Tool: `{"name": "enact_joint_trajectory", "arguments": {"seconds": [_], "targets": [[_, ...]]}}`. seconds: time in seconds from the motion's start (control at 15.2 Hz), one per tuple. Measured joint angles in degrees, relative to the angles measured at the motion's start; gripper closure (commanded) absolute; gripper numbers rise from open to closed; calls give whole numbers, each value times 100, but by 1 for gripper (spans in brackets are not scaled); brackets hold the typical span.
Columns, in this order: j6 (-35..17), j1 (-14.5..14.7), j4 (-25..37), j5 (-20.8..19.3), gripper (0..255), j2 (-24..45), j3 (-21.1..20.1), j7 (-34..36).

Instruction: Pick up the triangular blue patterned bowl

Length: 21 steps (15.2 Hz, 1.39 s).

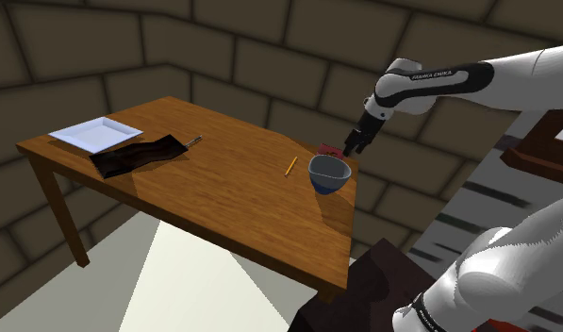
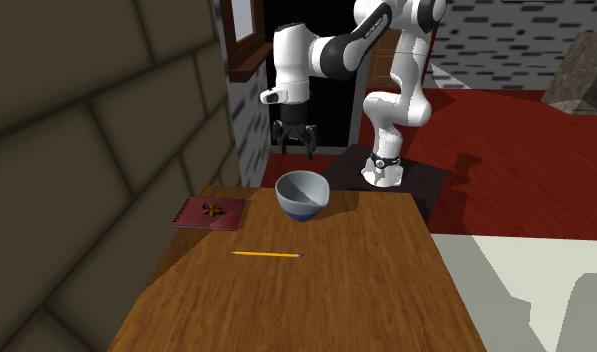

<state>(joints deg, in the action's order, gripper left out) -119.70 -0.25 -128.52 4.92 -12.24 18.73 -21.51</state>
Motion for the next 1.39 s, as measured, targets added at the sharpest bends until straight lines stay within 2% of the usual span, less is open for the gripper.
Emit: {"name": "enact_joint_trajectory", "arguments": {"seconds": [0.33,0.86,0.92,1.39], "targets": [[-232,-1,483,752,0,1098,295,-830],[-723,-18,298,1058,0,1501,306,-1150],[-736,-19,298,1068,255,1517,305,-1158],[-749,-17,304,1081,255,1532,302,-1166]]}}
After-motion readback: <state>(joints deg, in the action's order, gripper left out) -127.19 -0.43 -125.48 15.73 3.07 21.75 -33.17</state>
